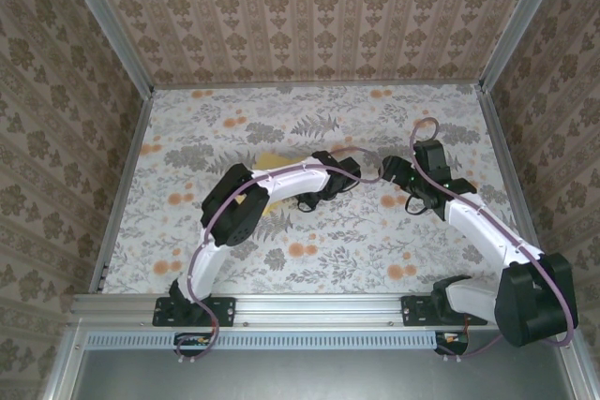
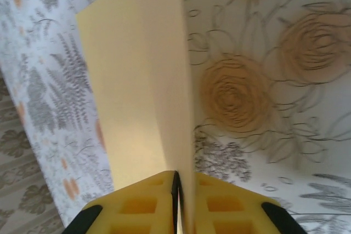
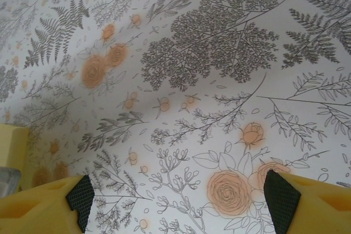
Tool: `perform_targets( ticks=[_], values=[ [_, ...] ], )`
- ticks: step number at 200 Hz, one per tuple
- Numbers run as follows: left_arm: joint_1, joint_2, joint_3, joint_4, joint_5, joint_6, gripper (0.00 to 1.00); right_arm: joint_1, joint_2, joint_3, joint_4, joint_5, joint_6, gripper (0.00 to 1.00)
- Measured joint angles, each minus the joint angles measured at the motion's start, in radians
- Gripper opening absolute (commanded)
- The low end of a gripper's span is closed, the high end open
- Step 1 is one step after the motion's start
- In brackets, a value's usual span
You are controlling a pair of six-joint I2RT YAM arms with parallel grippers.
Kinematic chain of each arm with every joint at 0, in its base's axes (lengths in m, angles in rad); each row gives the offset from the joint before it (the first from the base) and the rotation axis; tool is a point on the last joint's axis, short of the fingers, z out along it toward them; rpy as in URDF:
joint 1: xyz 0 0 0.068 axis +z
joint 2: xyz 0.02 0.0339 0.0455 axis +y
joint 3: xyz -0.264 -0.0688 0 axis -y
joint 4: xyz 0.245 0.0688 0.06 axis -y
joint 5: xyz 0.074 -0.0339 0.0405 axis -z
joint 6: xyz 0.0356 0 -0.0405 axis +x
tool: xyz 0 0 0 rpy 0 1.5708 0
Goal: Fold a paper plane with a square sheet of paper (pick it up from the middle)
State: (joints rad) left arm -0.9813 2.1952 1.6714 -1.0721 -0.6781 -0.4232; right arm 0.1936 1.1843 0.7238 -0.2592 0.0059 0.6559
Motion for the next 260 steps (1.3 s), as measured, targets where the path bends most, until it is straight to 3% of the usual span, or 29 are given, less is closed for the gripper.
perform_targets(
  ticks=[45,95,178,218,260],
  values=[
    [0.0,0.0,-0.003,0.066,0.132,0.01,0.32,-0.01,0.003,-0.004,-0.002,0.002,0.013,0.84],
    [0.025,-0.04,-0.077,0.171,0.296,0.013,0.38,-0.016,0.016,-0.004,-0.003,0.001,0.026,0.84],
    [0.181,-0.227,-0.319,0.443,0.763,-0.024,0.52,-0.017,0.076,-0.004,0.006,-0.072,0.03,0.82],
    [0.22,-0.263,-0.389,0.529,0.869,-0.06,0.42,0.011,0.158,0.002,0.068,-0.184,0.049,0.63],
    [0.23,-0.267,-0.419,0.568,0.905,-0.084,0.33,0.159,0.326,0.083,0.143,-0.264,0.096,0.37]
  ],
)
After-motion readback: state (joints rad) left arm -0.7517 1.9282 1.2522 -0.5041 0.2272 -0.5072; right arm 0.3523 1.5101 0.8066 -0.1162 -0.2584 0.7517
